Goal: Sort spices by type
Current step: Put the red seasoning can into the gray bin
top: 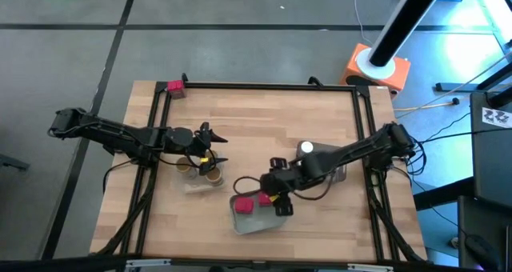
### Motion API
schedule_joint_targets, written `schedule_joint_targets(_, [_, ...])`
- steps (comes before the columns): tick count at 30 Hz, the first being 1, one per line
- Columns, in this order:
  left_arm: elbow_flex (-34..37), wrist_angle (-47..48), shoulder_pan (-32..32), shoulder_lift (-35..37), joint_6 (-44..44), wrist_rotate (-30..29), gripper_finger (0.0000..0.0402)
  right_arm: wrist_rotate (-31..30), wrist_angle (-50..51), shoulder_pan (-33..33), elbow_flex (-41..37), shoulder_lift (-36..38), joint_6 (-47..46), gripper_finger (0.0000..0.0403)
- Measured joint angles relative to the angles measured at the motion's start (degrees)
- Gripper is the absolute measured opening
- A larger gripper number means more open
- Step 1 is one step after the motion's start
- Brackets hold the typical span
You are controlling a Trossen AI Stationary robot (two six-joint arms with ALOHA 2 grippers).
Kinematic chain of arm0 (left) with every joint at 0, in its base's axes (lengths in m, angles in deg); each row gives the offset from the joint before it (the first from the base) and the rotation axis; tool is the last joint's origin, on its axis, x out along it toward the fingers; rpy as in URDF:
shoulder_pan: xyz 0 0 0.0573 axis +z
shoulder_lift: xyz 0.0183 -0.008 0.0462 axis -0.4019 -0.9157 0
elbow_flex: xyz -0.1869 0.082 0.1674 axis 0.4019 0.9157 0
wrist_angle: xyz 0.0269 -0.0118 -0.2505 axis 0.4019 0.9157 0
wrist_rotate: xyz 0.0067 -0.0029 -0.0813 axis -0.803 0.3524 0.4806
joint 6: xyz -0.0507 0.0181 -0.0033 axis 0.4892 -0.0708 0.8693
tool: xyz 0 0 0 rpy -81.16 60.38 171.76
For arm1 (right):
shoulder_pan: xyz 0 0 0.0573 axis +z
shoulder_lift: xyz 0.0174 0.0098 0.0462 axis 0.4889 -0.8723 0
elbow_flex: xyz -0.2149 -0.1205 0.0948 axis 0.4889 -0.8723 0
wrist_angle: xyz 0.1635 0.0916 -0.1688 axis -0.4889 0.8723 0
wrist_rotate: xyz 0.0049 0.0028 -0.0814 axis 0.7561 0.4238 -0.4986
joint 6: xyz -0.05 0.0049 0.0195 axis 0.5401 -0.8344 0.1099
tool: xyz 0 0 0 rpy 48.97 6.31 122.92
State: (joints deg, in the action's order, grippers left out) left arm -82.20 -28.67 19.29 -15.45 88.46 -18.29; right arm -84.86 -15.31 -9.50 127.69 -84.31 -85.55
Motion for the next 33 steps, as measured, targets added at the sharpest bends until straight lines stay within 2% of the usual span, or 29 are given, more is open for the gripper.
schedule_joint_targets(9, [0.0, 0.0, 0.7, 0.0, -0.2, 0.0, 0.0310, -2.4, 4.6, -5.5, 0.0, 1.1, 8.5, 0.0261])
schedule_joint_targets(14, [0.0, 0.0, 2.0, 0.0, -0.3, 0.0, 0.0310, -2.1, 5.0, -11.0, -0.1, 1.2, 17.0, 0.0261])
schedule_joint_targets(18, [0.0, 0.0, 4.5, 0.0, -0.5, -0.5, 0.0310, 2.5, 2.5, -16.6, -0.8, 1.4, 23.5, 0.0262])
schedule_joint_targets(24, [-0.1, 0.0, 9.5, 0.2, -2.4, -6.3, 0.0310, 10.4, -0.7, -25.8, -4.9, 1.9, 29.0, 0.0262])
schedule_joint_targets(33, [-3.0, 0.9, 21.7, 0.2, -3.2, -13.1, 0.0310, 19.3, -9.7, -35.4, -11.2, 1.9, 35.6, 0.0262])
